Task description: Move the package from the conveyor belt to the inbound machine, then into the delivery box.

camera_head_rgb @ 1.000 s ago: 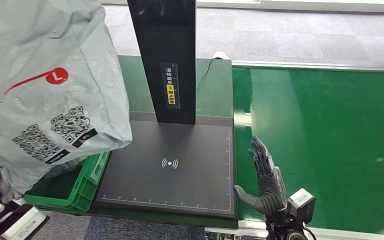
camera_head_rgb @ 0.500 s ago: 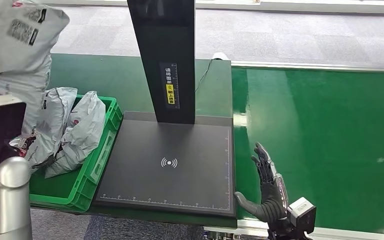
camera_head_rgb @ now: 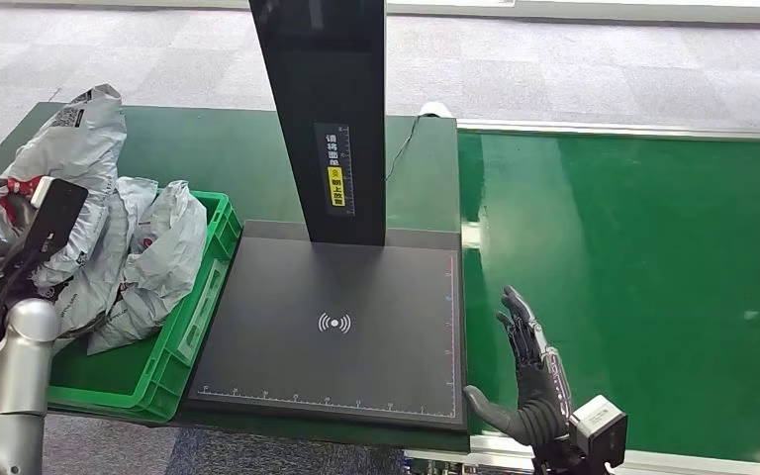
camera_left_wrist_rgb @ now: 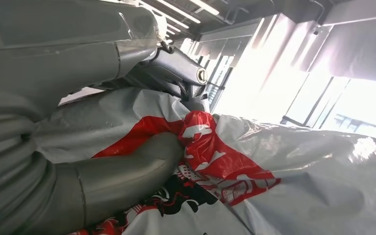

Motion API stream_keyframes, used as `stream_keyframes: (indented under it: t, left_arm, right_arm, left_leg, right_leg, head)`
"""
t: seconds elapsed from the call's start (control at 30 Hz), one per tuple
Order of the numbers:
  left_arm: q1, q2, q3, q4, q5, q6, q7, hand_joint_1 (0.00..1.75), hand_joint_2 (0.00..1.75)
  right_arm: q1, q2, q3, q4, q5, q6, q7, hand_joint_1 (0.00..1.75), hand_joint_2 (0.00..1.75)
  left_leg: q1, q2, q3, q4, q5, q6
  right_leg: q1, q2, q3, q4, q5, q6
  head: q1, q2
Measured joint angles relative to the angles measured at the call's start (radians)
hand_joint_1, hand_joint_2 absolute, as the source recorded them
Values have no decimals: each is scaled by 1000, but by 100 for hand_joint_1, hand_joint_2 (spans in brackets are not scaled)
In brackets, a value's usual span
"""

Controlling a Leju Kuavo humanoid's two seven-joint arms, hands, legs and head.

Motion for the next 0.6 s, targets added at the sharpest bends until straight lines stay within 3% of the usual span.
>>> stream_keyframes:
  t: [0.3, 0.6]
  left_arm:
    - [76, 3, -27, -75, -50, -119, 50, 175, 175]
    - [160, -4, -78, -192, -64, -210, 36, 175, 175]
  right_arm:
    - [-3, 1, 0, 0, 0, -8, 1, 0, 175]
    - [-3, 4, -1, 0, 6, -8, 1, 0, 175]
  left_leg:
    - [0, -1, 0, 0, 0, 0]
    - [0, -1, 0, 0, 0, 0]
  right_leg:
    - [0, 0, 0, 0, 0, 0]
    - [0, 0, 0, 0, 0, 0]
  head:
    - [0, 0]
    - [0, 0]
